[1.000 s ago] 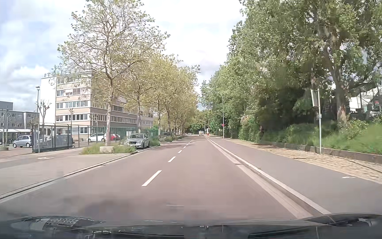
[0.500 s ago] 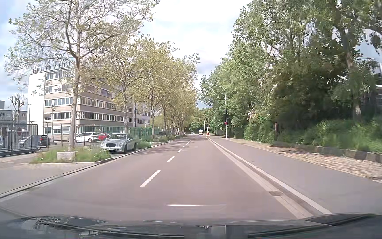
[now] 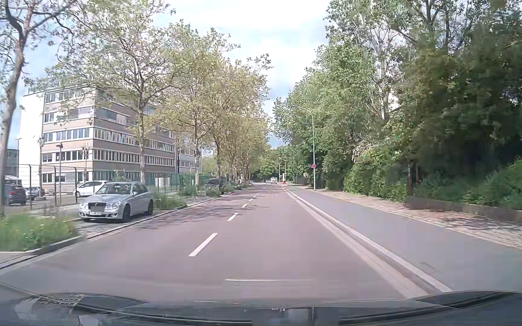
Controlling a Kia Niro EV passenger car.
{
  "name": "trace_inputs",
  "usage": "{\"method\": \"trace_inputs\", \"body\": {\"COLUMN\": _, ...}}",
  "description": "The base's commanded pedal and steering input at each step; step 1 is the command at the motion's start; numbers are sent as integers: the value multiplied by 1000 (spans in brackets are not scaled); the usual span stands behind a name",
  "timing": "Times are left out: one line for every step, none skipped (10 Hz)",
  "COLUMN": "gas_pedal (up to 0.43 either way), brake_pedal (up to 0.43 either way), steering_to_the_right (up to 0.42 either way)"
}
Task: Follow the waypoints while adhering to traffic rules and regulations
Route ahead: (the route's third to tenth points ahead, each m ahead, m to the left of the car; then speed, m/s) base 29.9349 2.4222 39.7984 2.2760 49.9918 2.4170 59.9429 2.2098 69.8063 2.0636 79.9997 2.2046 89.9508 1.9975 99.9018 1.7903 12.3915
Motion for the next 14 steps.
{"method": "trace_inputs", "body": {"gas_pedal": 67, "brake_pedal": 0, "steering_to_the_right": 1}}
{"method": "trace_inputs", "body": {"gas_pedal": 67, "brake_pedal": 0, "steering_to_the_right": 1}}
{"method": "trace_inputs", "body": {"gas_pedal": 67, "brake_pedal": 0, "steering_to_the_right": 1}}
{"method": "trace_inputs", "body": {"gas_pedal": 67, "brake_pedal": 0, "steering_to_the_right": 1}}
{"method": "trace_inputs", "body": {"gas_pedal": 67, "brake_pedal": 0, "steering_to_the_right": 1}}
{"method": "trace_inputs", "body": {"gas_pedal": 67, "brake_pedal": 0, "steering_to_the_right": 0}}
{"method": "trace_inputs", "body": {"gas_pedal": 67, "brake_pedal": 0, "steering_to_the_right": 0}}
{"method": "trace_inputs", "body": {"gas_pedal": 67, "brake_pedal": 0, "steering_to_the_right": 0}}
{"method": "trace_inputs", "body": {"gas_pedal": 67, "brake_pedal": 0, "steering_to_the_right": 0}}
{"method": "trace_inputs", "body": {"gas_pedal": 67, "brake_pedal": 0, "steering_to_the_right": 0}}
{"method": "trace_inputs", "body": {"gas_pedal": 67, "brake_pedal": 0, "steering_to_the_right": 0}}
{"method": "trace_inputs", "body": {"gas_pedal": 59, "brake_pedal": 0, "steering_to_the_right": 0}}
{"method": "trace_inputs", "body": {"gas_pedal": 59, "brake_pedal": 0, "steering_to_the_right": 0}}
{"method": "trace_inputs", "body": {"gas_pedal": 59, "brake_pedal": 0, "steering_to_the_right": 0}}
